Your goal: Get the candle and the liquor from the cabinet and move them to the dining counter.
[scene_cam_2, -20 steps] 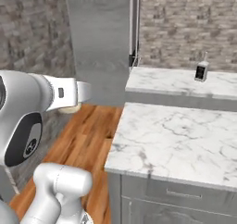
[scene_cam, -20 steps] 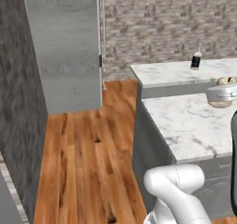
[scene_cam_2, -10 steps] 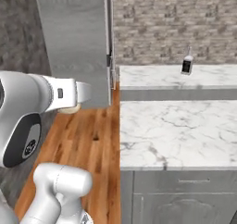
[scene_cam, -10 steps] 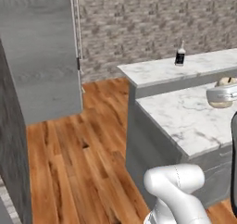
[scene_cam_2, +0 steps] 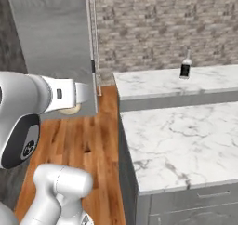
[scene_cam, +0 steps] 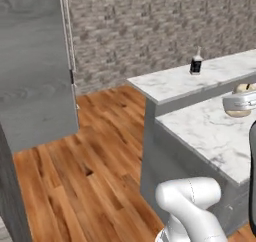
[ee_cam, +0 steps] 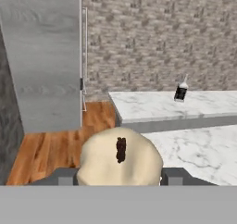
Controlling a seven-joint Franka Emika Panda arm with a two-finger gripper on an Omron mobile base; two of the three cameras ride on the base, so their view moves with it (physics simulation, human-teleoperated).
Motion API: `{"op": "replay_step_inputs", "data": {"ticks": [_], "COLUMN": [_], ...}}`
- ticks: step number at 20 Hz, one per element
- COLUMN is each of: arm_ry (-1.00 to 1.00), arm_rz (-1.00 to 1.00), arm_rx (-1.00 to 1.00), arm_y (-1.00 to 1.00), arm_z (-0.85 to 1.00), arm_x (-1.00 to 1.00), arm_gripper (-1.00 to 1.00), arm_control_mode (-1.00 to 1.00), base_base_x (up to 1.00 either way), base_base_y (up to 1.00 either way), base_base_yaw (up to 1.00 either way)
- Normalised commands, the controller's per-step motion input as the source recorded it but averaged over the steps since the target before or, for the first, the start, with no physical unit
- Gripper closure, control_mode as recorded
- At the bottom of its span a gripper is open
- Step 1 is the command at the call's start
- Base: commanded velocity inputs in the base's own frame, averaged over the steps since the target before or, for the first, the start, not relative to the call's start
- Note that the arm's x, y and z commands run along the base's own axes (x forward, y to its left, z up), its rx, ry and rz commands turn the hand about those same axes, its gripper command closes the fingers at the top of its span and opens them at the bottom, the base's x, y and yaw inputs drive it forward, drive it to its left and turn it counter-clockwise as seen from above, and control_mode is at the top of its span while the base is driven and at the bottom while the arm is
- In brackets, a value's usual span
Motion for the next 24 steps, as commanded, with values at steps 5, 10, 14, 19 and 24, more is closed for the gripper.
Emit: {"op": "replay_step_inputs", "data": {"ticks": [5,10,14,19,24], "arm_ry": [0.0,0.0,0.0,0.0,0.0], "arm_rz": [0.0,0.0,0.0,0.0,0.0], "arm_rx": [0.0,0.0,0.0,0.0,0.0], "arm_y": [0.0,0.0,0.0,0.0,0.0], "arm_z": [0.0,0.0,0.0,0.0,0.0], "arm_x": [0.0,0.0,0.0,0.0,0.0], "arm_gripper": [1.0,1.0,1.0,1.0,1.0], "arm_control_mode": [1.0,1.0,1.0,1.0,1.0], "base_base_x": [0.58,0.61,0.58,0.57,0.55], "base_base_y": [0.53,0.57,0.56,0.62,0.63], "base_base_yaw": [-0.3,-0.29,-0.27,-0.28,-0.28]}}
